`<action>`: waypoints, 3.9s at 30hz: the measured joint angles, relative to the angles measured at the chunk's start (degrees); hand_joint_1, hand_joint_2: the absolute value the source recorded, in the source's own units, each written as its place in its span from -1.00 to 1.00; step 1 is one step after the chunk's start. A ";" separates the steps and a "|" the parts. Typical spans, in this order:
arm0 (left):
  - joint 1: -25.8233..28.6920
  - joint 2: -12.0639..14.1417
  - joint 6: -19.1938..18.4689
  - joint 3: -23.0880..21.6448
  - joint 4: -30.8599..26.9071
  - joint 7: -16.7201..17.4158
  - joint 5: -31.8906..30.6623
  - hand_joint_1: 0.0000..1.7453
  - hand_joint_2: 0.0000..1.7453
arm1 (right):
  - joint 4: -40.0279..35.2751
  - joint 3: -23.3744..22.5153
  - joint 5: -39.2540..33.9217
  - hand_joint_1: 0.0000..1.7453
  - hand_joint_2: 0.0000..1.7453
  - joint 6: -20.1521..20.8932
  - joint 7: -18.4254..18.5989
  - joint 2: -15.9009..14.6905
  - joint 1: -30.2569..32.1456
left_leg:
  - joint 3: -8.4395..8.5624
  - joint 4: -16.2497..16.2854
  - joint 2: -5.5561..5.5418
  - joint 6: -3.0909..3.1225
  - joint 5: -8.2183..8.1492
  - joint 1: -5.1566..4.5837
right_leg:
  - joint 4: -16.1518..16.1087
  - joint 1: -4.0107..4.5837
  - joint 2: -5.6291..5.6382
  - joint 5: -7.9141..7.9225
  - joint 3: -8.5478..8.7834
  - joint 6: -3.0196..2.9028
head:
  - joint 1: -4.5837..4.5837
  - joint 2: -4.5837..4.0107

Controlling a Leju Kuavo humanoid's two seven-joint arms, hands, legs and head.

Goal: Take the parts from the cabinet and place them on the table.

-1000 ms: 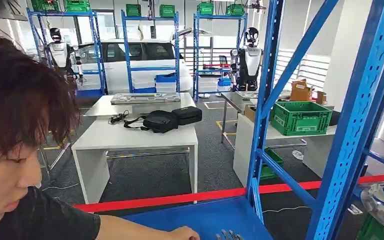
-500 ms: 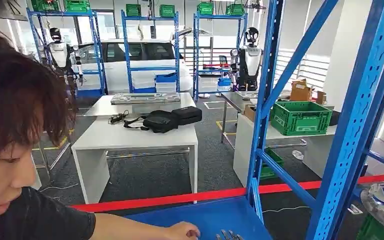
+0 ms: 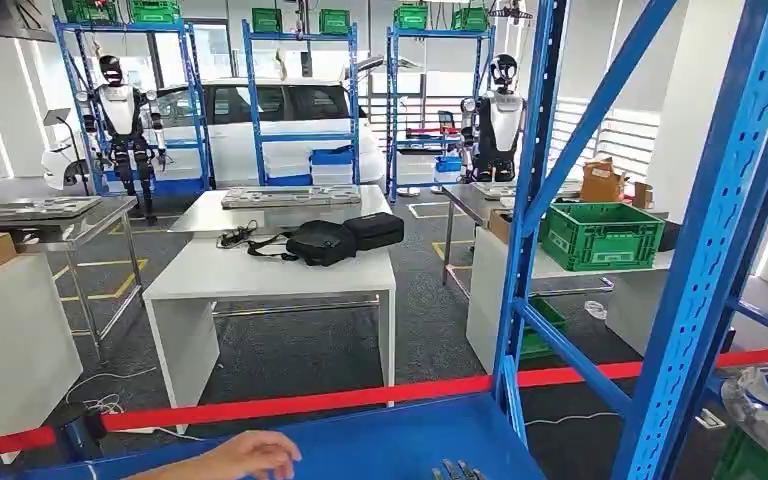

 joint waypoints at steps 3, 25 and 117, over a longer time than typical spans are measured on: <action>0.00 0.00 0.00 0.00 0.00 0.00 0.00 -1.00 -1.00 | 0.00 0.00 0.00 -1.00 1.00 0.00 0.02 0.00 0.00 | 0.00 0.00 0.00 0.00 0.00 0.00 | 0.00 0.00 0.00 0.00 0.00 0.00 | 0.00 0.00; -0.15 0.00 0.15 -0.66 0.00 0.48 -0.11 -1.00 -1.00 | 0.00 -0.44 -0.98 1.00 1.00 -0.55 -0.85 0.00 0.02 | 0.00 -0.01 0.01 0.00 0.00 0.00 | 0.00 0.00 0.01 0.00 -0.08 -0.01 | 0.00 0.00; -2.73 -4.17 2.29 -7.50 0.11 -2.91 -4.13 -1.00 -1.00 | -1.68 -3.89 3.60 0.94 1.00 -2.97 -3.78 5.42 -21.00 | -0.05 -0.14 0.03 -0.09 0.13 0.01 | 0.04 0.00 0.03 0.03 -0.18 -0.05 | 0.00 0.00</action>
